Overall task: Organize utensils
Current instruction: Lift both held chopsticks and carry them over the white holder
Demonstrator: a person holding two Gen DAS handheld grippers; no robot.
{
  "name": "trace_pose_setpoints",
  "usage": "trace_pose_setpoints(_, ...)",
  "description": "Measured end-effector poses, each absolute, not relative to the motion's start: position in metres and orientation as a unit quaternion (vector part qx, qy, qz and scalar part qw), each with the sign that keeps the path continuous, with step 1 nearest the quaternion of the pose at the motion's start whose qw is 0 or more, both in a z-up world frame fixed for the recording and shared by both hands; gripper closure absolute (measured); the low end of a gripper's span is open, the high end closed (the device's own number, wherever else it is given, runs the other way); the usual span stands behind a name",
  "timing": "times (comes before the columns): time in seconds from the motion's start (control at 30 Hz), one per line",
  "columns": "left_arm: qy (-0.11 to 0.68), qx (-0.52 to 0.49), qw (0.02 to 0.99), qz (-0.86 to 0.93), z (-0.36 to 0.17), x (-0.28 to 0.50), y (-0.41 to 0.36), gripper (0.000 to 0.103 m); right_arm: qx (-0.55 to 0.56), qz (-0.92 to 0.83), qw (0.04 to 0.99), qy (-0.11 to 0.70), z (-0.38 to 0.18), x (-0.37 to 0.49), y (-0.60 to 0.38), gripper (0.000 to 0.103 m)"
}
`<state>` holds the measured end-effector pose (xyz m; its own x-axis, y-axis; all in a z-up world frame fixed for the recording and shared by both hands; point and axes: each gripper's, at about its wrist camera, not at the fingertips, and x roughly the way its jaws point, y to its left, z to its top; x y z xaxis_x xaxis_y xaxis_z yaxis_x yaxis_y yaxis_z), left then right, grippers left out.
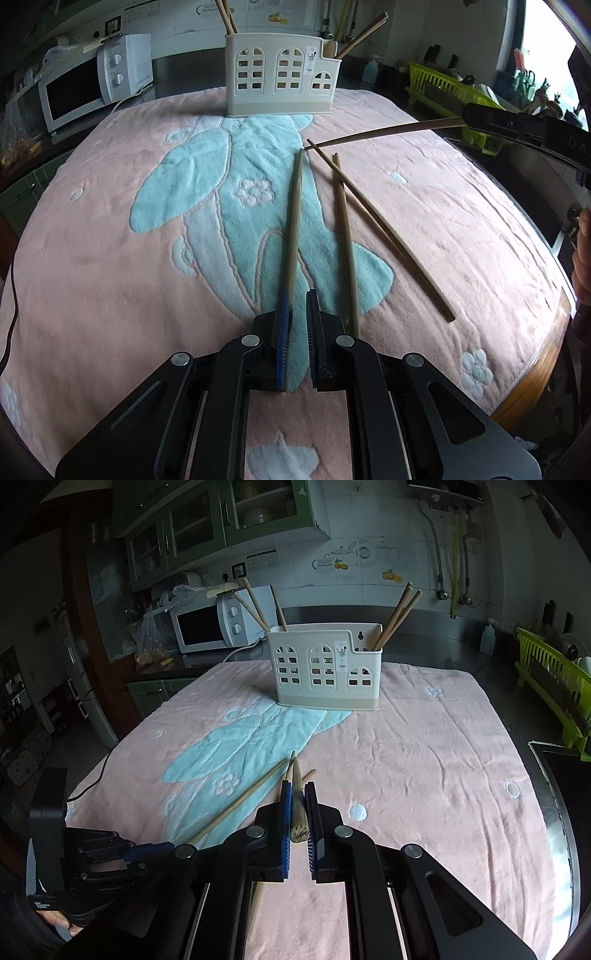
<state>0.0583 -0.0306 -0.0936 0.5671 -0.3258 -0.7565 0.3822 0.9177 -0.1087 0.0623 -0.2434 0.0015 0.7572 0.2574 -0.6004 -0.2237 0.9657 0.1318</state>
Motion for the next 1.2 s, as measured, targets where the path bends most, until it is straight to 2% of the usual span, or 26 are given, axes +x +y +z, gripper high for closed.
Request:
trace_pose_setpoints(0.63,0.428,0.038,0.885,-0.180,-0.101,0.060,-0.031,0.093,0.028,0.129,0.938,0.321,0.001,0.067,-0.242,0.096)
trace_pose_setpoints(0.83,0.429,0.063,0.885,-0.172,-0.100,0.059,-0.037,0.096,0.029,0.131,0.939,0.315,0.005,0.068,-0.240,0.096)
trace_pose_setpoints(1.2,0.392,0.031,0.900,-0.189,-0.068,0.061,-0.030,0.097,0.026,0.130,0.944,0.303,0.016,0.070,-0.242,0.096)
